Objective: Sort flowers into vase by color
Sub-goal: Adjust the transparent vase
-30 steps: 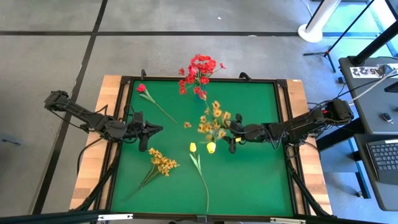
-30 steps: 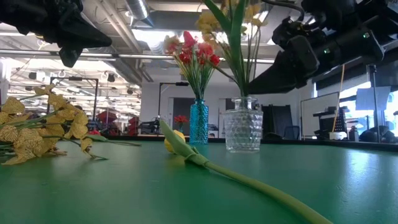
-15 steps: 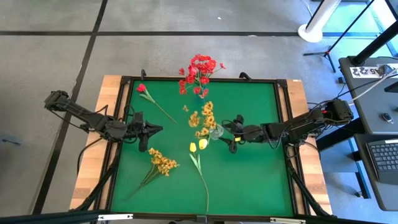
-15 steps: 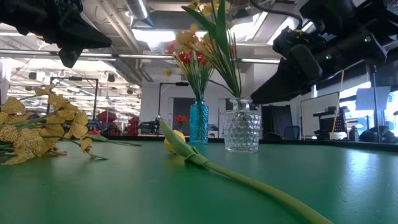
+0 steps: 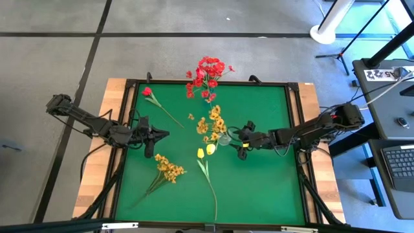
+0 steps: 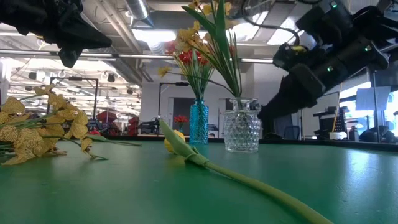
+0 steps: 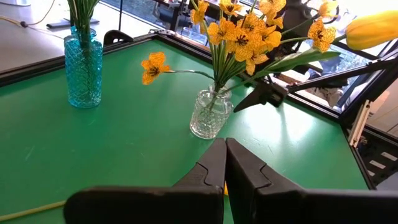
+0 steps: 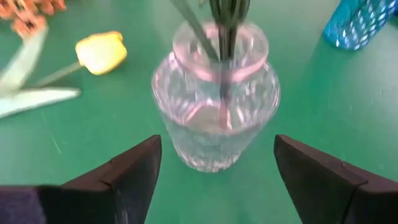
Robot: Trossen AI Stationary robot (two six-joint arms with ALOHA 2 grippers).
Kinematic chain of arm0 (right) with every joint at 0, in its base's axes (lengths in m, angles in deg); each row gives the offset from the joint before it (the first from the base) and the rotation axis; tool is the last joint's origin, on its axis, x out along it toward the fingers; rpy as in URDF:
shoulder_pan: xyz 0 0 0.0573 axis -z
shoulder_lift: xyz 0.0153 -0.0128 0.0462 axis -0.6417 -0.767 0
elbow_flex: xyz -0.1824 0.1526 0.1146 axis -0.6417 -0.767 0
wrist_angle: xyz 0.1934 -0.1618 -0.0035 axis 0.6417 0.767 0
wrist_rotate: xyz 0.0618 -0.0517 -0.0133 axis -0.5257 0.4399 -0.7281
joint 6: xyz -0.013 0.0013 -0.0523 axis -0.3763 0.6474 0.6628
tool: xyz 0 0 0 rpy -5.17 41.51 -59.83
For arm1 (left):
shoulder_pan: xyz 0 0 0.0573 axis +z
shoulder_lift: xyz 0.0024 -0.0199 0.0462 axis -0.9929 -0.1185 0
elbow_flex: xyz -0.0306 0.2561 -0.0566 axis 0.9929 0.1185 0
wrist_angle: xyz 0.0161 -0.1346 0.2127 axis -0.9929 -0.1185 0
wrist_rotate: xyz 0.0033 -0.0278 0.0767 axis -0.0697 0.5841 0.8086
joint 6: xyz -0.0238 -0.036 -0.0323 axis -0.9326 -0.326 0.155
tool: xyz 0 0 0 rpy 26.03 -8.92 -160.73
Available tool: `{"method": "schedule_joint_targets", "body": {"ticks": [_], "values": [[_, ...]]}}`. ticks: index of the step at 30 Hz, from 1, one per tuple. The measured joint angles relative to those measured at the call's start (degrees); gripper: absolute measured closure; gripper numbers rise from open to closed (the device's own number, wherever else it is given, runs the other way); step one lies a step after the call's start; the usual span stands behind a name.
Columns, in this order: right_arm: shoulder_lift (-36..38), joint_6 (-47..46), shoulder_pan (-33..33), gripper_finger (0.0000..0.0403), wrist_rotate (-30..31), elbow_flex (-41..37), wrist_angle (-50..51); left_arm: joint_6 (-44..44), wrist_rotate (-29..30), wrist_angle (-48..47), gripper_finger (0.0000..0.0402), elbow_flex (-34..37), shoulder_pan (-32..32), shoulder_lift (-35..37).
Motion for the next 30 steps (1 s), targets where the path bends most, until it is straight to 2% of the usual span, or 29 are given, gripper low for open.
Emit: {"method": "schedule_joint_targets", "body": {"ticks": [9, 15, 22, 26, 30], "values": [[-4.51, -1.54, 0.0, 0.0106, 0.54, 0.02, 1.47, 0.0, 0.0, -0.02, 0.0401, 0.0, -0.02, 0.0], [-8.7, -2.63, 0.0, 0.0174, 3.06, 0.04, -0.44, 0.0, 0.0, -0.04, 0.0401, 0.0, -0.02, 0.0], [-11.86, -0.52, 0.0, 0.0267, 3.02, 0.04, -10.9, 0.0, 0.0, -0.04, 0.0401, 0.0, 0.0, -0.02], [-13.34, 1.76, 0.0, 0.0295, 3.02, 0.07, -15.57, 0.02, 0.01, -0.04, 0.0401, 0.0, -0.01, -0.02], [-14.73, 2.17, 0.36, 0.0303, 2.97, 0.09, -18.09, 0.02, 0.01, -0.04, 0.0401, -0.01, 0.0, -0.02]]}}
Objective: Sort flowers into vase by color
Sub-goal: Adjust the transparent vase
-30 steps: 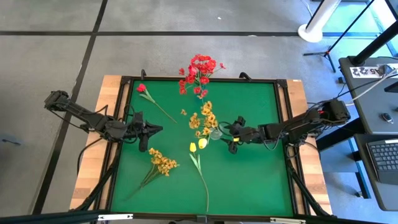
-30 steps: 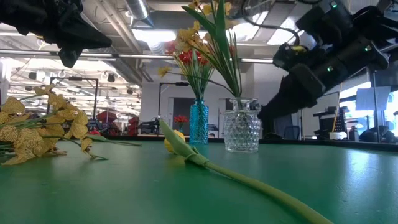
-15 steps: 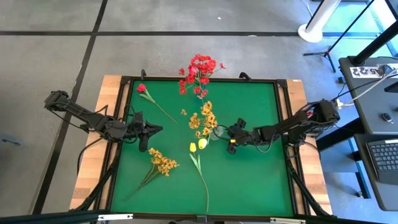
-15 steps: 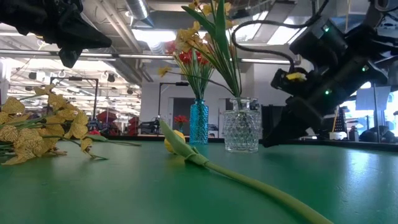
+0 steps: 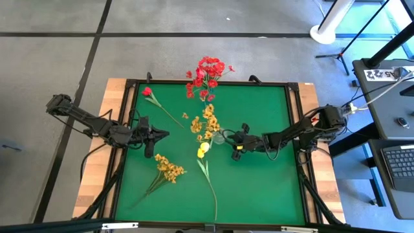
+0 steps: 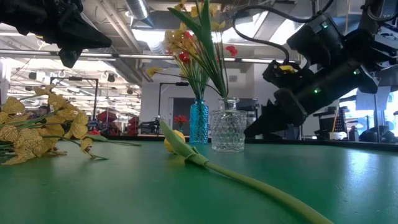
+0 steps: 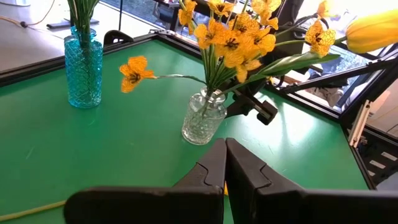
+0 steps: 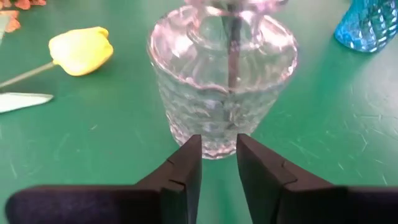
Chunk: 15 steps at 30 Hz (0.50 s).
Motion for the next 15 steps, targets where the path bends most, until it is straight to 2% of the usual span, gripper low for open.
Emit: {"method": "schedule_joint_targets", "body": {"ticks": [6, 15], "values": [[-1.91, -1.01, 2.8, 0.0304, -2.86, 0.52, -0.26, 0.0, 0.01, 0.0, 0.0401, 0.0, 0.0, 0.0], [-7.62, 0.03, 5.8, 0.0304, -6.66, 6.82, -0.17, 0.0, 0.01, -0.27, 0.0401, -0.01, 0.0, 0.01]]}}
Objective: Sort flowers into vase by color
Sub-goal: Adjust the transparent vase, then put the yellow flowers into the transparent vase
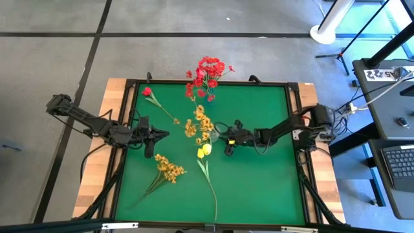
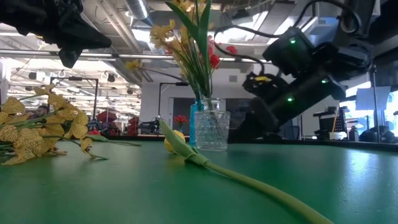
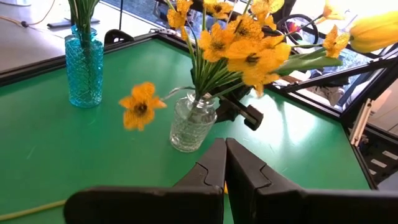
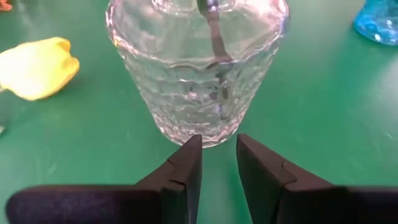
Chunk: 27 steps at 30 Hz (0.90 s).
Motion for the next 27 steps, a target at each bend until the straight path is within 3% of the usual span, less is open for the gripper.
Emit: {"method": "schedule_joint_targets", "body": {"ticks": [9, 18, 21, 27], "values": [[-2.65, 2.38, 0.24, 0.0304, -0.93, 3.48, 1.83, -0.35, -0.62, -2.06, 0.0401, 0.0, -0.01, 0.07], [4.77, -0.61, 0.17, 0.0304, -0.96, 3.43, 15.6, -1.79, -4.89, -3.29, 0.0401, -0.02, 0.0, 3.3], [8.57, -2.11, -0.24, 0.0304, -1.88, 3.41, 20.68, -2.83, -8.74, -6.23, 0.0401, -0.02, 0.0, 3.68], [17.01, -2.82, -4.74, 0.0304, 1.35, 3.41, 28.6, -14.23, -20.04, -14.36, 0.0401, -0.02, -1.12, 3.36]]}}
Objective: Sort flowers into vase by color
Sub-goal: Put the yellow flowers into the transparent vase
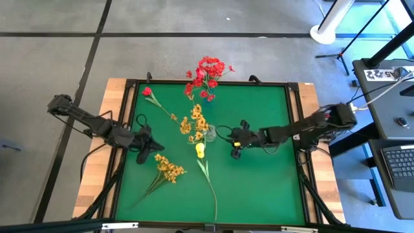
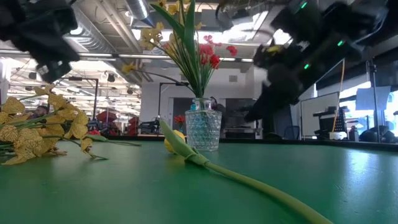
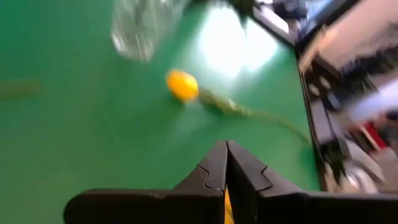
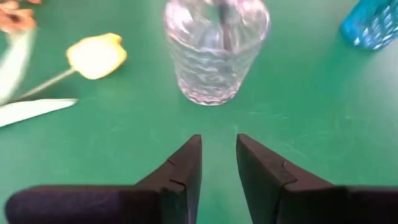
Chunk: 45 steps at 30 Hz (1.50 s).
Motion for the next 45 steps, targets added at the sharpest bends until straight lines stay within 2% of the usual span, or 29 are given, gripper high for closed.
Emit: {"method": "schedule_joint_targets", "body": {"ticks": [3, 6, 11, 17, 21, 25, 27, 33, 38, 45], "values": [[3.63, -0.02, -3.12, 0.0304, 4.01, 0.0, 2.16, -4.04, -0.91, -3.08, 0.0401, -0.23, -2.68, -0.29], [6.24, 0.02, -5.85, 0.0304, 7.8, 0.0, 3.2, -7.79, 1.95, -9.2, 0.0401, -2.73, -4.92, -2.96], [8.03, 0.86, -8.04, 0.0304, 11.07, 0.0, 3.26, -15.19, 1.73, -19.05, 0.0401, -10.93, -7.07, -13.25], [8.01, -1.86, -8.33, 0.0304, 10.64, 0.0, 3.67, -18.59, -2.92, -25.79, 0.0401, -23.16, -12.55, -29.82], [8.01, -3.91, -8.36, 0.0304, 9.3, -0.02, 3.54, -25.71, -7.98, -34.04, 0.0401, -30.84, -18.08, -39.34], [8.01, -6.04, -9.22, 0.0304, 9.17, -0.02, 2.67, -34.64, -8.37, -39.4, 0.0401, -35.43, -25.24, -44.97], [8.01, -6.08, -10.24, 0.0304, 10.17, -0.02, 2.06, -38.34, -6.53, -40.31, 0.0401, -36.79, -28.9, -46.86], [8.01, -6.2, -13.61, 0.0304, 12.86, -0.02, 0.97, -46.4, 5.12, -39.07, 0.04, -38.01, -38.36, -49.84], [8.01, -6.56, -15.11, 0.0304, 14.1, -0.02, 0.95, -47.32, 3.03, -32.51, 0.0358, -38.01, -39.83, -54.15], [8.01, -6.58, -14.93, 0.0304, 14.34, -0.02, 0.99, -50.83, -7.01, -31.39, 0.0263, -38.01, -36.09, -62.64]]}}
